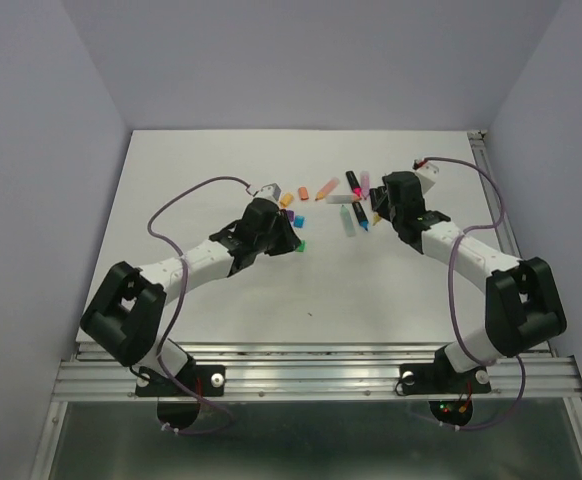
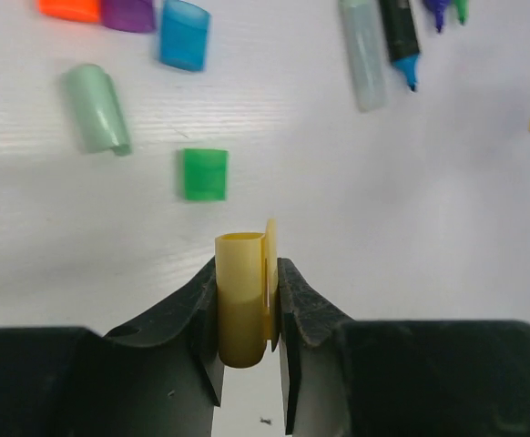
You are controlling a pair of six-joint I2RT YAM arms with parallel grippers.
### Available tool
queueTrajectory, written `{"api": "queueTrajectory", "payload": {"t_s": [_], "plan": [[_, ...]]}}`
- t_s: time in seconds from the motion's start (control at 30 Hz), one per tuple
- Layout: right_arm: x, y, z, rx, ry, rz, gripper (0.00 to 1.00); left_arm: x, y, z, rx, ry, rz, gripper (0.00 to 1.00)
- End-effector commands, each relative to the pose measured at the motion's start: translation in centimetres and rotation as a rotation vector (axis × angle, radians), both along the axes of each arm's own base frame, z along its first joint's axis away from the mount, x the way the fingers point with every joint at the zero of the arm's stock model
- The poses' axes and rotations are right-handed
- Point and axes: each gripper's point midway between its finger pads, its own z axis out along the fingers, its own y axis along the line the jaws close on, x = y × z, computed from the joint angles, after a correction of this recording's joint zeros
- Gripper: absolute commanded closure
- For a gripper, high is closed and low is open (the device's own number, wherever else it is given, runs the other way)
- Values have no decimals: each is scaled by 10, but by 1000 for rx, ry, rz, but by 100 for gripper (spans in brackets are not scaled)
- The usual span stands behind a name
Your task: Open the pen caps
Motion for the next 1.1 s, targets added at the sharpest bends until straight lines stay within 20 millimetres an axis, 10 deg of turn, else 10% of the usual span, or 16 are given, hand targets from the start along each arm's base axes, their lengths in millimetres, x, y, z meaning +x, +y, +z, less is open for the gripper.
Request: {"api": "queueTrajectory", "payload": {"t_s": [0.0,0.6,0.83,1.07], "plan": [[-7,-2,-15,-47,38,15,99,33,34,-14,182,-11,122,100],[10,13,-95,-26,240,-27,95,94,72,-49,353,71,246,82],[8,5,-95,-49,264,-71,71,90,79,-51,352,98,224,50],[3,6,-61,-45,216,-30,42,93,79,-49,359,105,202,42]]}}
